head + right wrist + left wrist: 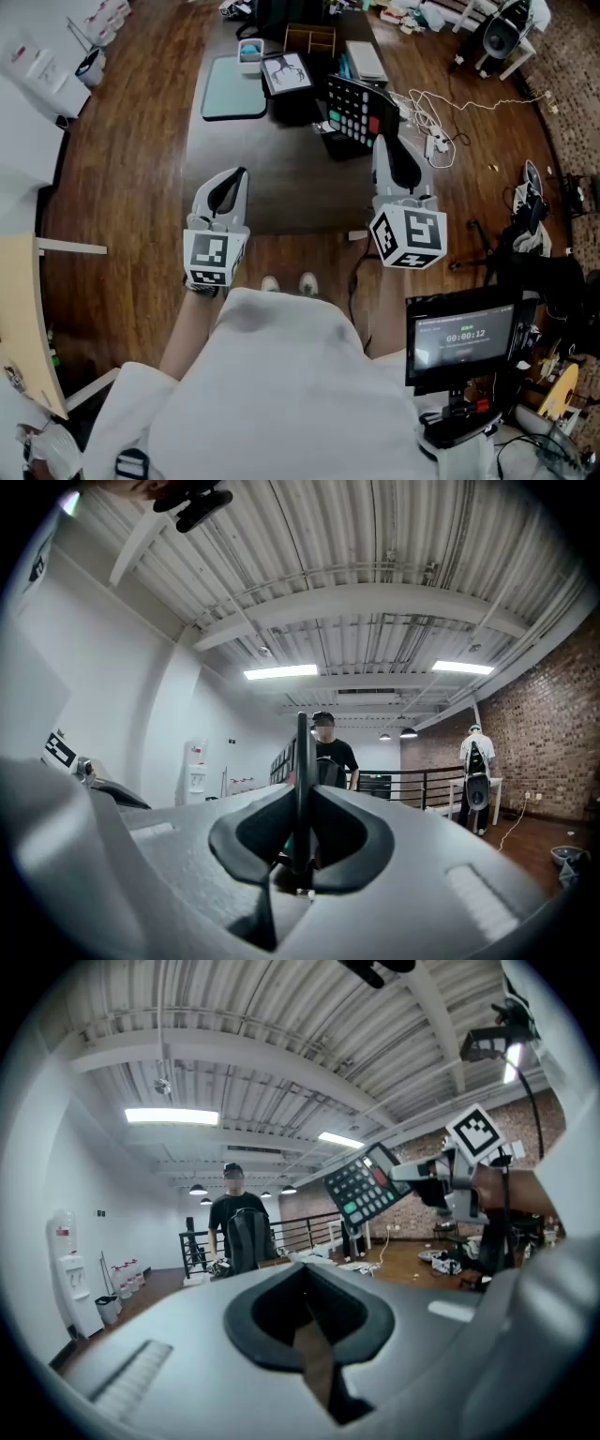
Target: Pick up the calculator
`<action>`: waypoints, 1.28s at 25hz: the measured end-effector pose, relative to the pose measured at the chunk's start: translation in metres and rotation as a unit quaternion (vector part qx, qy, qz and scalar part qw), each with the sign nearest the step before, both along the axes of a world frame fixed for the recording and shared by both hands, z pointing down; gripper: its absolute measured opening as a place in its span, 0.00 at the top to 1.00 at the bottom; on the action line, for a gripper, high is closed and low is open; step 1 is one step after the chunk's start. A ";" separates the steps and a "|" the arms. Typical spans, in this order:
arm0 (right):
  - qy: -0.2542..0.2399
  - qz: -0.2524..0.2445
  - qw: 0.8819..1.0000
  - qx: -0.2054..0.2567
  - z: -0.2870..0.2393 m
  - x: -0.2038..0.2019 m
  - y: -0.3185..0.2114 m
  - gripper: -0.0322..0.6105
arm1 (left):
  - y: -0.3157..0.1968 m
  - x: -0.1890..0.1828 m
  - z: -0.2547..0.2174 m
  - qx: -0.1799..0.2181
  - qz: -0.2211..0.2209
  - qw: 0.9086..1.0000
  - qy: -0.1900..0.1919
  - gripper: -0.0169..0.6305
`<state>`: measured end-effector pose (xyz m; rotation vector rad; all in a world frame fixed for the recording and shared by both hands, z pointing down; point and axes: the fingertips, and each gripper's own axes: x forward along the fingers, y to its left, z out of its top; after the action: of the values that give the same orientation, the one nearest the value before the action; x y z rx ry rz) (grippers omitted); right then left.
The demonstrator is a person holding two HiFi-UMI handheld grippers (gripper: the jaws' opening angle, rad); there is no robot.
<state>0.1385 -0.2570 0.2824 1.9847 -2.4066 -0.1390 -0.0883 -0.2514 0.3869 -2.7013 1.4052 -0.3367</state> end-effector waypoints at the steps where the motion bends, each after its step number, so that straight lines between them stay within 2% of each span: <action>1: 0.001 0.004 1.000 -0.002 0.001 -0.003 0.004 0.87 | 0.002 -0.004 0.002 -0.002 0.004 1.000 0.000 0.96; 8: 0.000 0.032 0.999 -0.020 0.009 -0.017 0.036 0.87 | 0.009 -0.024 0.014 -0.015 0.019 1.000 0.013 0.96; 12: -0.008 0.037 0.999 -0.034 0.017 -0.020 0.053 0.87 | 0.011 -0.036 0.010 -0.029 0.000 0.999 0.035 0.96; 14: -0.018 0.037 0.999 -0.035 0.019 -0.020 0.062 0.87 | 0.015 -0.037 0.011 -0.022 0.004 0.999 0.023 0.96; 18: -0.027 0.036 0.998 -0.034 0.021 -0.018 0.082 0.87 | 0.022 -0.039 0.003 0.011 0.013 0.999 -0.031 0.96; 20: -0.030 0.031 0.999 -0.034 0.022 -0.018 0.092 0.87 | 0.029 -0.042 -0.009 0.022 0.007 0.999 -0.033 0.96; 24: -0.037 0.018 0.999 -0.024 0.021 -0.017 0.113 0.87 | 0.056 -0.036 -0.020 0.028 0.003 0.999 -0.023 0.96; 28: -0.032 0.009 0.999 -0.010 0.015 -0.008 0.142 0.87 | 0.095 -0.019 -0.022 0.043 0.009 0.998 -0.040 0.96; 32: -0.020 0.000 1.000 -0.001 0.015 0.008 0.180 0.87 | 0.138 -0.005 -0.025 0.043 -0.001 0.999 -0.018 0.96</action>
<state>0.1462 -0.0768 0.2973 2.0049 -2.4302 -0.0975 -0.0929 -0.1135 0.3614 -2.6127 1.3810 -0.3151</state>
